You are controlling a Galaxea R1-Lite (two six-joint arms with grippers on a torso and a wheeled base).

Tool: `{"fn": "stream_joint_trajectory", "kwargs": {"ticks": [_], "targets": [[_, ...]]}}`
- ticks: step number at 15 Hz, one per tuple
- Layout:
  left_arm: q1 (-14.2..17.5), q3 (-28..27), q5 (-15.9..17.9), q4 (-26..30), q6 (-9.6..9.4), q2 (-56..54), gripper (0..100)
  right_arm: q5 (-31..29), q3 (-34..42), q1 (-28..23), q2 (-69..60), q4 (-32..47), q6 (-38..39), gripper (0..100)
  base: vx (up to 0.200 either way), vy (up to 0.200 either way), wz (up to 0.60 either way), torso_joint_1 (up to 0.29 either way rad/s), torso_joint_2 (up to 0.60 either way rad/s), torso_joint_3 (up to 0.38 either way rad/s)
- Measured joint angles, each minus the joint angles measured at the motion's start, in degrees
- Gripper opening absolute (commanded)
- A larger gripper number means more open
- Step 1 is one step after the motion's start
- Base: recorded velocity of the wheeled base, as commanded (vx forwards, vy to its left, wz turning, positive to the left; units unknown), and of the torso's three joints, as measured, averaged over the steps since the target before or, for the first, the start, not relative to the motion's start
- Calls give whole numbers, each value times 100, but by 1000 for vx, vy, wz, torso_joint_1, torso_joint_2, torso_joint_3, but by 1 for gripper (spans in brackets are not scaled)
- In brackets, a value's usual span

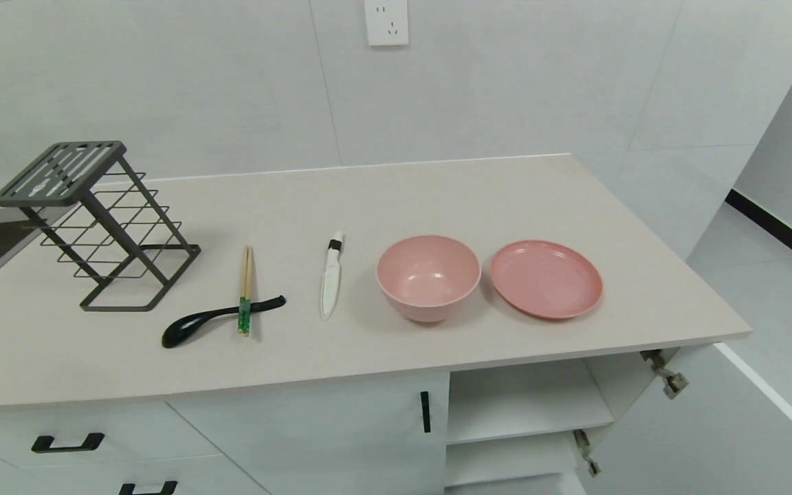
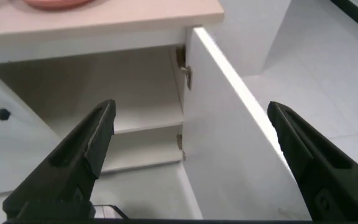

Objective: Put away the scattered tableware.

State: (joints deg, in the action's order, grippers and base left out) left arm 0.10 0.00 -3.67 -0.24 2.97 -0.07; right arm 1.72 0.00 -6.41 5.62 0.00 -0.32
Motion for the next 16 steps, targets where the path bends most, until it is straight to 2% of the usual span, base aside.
{"fn": "stream_joint_trajectory", "kwargs": {"ticks": [2, 5, 9, 12, 15, 16], "targets": [[12, 0, 1, -2, 0, 0, 100, 2, 0, 13, 0, 0, -1, 100, 0, 0, 0, 288, -556, -273], [6, 0, 0, 2, 0, 0, 100, 9, 0, 7, 0, 0, -15, 100, 200, 0, 0, 299, -579, -286], [6, -5, 0, -5, 0, 0, 100, 11, 0, 7, 0, 0, -28, 100, 0, 0, 0, 261, -527, -251], [4, 0, 0, 6, -2, 0, 100, 11, 0, 7, 0, 2, -12, 100, 0, 0, 0, 30, -12, -22], [6, 0, 0, 9, -20, 0, 100, 5, 0, 11, 0, 5, 0, 100, 200, 0, 0, 6, -11, 2], [6, 0, 1, 6, -27, 0, 100, 2, 0, 7, 0, 0, 11, 100, 0, 0, 0, 0, 0, 0]]}}
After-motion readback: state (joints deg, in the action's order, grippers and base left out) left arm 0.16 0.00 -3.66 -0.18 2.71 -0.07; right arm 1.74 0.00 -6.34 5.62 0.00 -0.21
